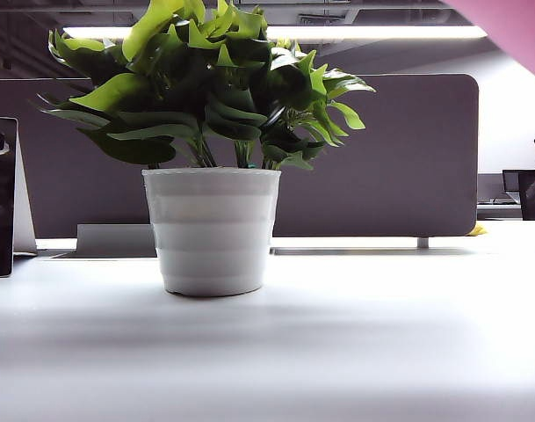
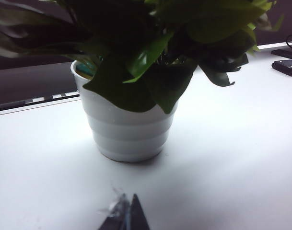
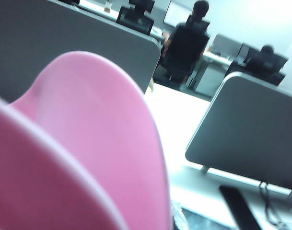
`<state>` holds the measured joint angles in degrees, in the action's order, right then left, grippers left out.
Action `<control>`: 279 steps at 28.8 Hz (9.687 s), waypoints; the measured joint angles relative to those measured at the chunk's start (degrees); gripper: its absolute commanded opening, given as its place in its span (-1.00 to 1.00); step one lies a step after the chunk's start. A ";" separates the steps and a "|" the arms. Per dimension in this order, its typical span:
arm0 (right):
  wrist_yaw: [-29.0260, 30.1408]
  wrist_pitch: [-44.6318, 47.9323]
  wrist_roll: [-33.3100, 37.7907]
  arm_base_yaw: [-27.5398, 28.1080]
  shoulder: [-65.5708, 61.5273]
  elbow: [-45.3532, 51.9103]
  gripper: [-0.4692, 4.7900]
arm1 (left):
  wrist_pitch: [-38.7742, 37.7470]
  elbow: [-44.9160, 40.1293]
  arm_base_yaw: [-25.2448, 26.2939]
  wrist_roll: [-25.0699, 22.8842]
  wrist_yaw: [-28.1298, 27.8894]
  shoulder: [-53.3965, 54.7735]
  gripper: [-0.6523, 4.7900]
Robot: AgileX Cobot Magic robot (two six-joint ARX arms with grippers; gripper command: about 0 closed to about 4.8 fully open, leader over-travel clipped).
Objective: Pick up the watering can from the table, water the potted plant, and put the can back.
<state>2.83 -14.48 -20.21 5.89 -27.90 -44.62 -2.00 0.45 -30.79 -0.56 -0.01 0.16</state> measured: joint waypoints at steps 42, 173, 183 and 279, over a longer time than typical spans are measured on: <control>2.32 -6.95 -13.97 -0.07 -7.39 -14.99 -0.83 | -6.86 13.27 0.04 -0.02 0.00 -0.02 -0.78; 2.32 0.85 -37.27 -11.41 -20.98 -27.80 -0.83 | -8.09 17.44 0.11 0.00 0.00 0.00 -0.78; 2.29 0.83 -37.29 -11.41 -20.98 -27.80 -0.83 | -8.09 17.44 0.11 -0.02 0.00 0.00 -0.78; 7.69 84.96 25.97 13.70 -30.86 43.06 -0.83 | -8.04 0.37 16.35 0.00 -0.02 0.02 -0.78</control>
<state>10.52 70.48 5.76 19.59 -58.76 -1.56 -10.04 0.82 -14.44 -0.56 -0.03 0.19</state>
